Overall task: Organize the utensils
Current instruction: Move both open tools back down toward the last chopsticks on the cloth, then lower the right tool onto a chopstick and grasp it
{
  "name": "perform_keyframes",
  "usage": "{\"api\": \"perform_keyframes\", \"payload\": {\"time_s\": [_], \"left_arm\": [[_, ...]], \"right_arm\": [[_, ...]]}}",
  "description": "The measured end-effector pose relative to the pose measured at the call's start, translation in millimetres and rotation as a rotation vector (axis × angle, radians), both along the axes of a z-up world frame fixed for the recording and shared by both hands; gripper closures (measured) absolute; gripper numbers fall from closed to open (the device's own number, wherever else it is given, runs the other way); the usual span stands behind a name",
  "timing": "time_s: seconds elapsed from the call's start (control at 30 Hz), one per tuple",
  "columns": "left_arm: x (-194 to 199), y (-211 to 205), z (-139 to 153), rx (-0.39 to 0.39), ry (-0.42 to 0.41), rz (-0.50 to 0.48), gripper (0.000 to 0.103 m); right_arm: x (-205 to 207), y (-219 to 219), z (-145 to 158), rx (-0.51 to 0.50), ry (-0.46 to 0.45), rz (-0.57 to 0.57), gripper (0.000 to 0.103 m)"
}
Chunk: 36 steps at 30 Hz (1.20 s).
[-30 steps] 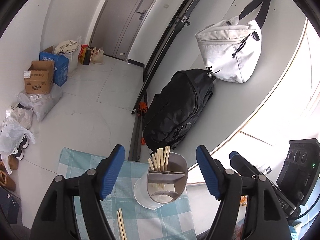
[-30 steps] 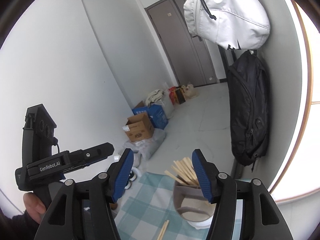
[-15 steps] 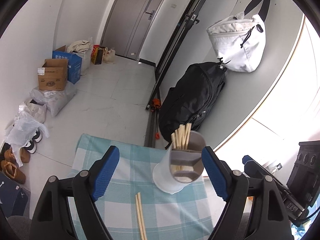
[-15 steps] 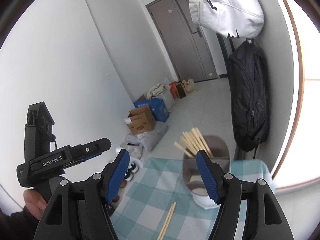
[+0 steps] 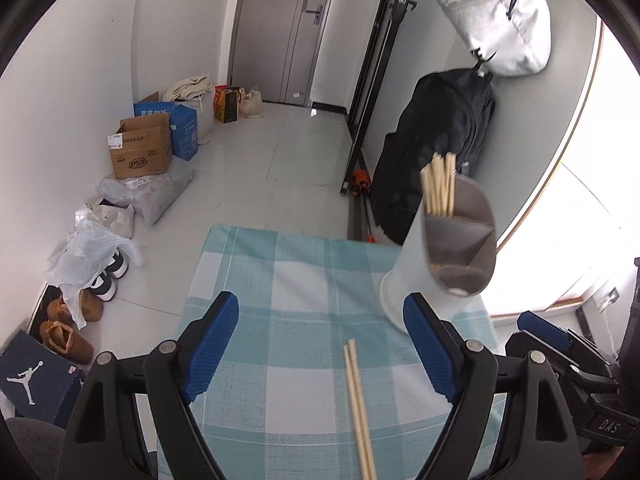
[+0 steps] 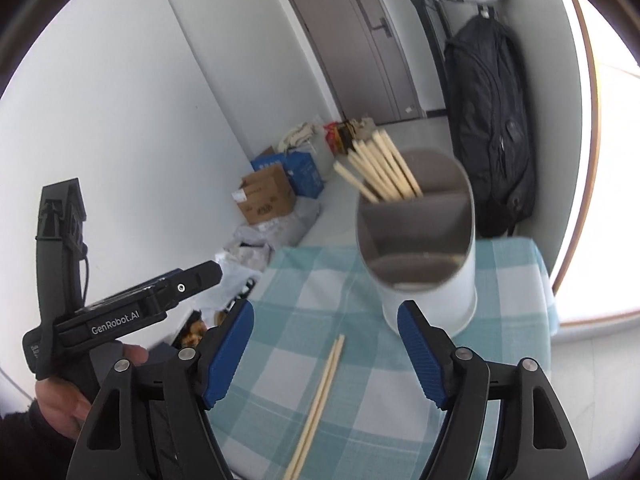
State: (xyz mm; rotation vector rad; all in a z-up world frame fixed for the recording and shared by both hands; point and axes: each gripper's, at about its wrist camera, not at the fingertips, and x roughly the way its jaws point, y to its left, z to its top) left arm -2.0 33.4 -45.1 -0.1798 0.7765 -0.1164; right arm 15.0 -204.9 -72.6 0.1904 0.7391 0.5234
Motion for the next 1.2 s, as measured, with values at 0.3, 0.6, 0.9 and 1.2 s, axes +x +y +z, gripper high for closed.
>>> {"api": "perform_keyframes", "payload": {"time_s": [0.3, 0.6, 0.9, 1.2], "left_arm": [[6, 22, -31, 0.018, 0.071, 0.063, 0.022], [15, 56, -45, -0.038, 0.151, 0.133, 0.022], [20, 80, -50, -0.131, 0.185, 0.195, 0.022], [25, 87, -56, -0.154, 0.214, 0.19, 0.022]], "right_arm": [[18, 25, -50, -0.116, 0.17, 0.037, 0.029], [52, 64, -85, -0.243, 0.285, 0.085, 0.046], [85, 95, -105, -0.342, 0.357, 0.043, 0.07], [89, 105, -110, -0.456, 0.376, -0.011, 0.087]]}}
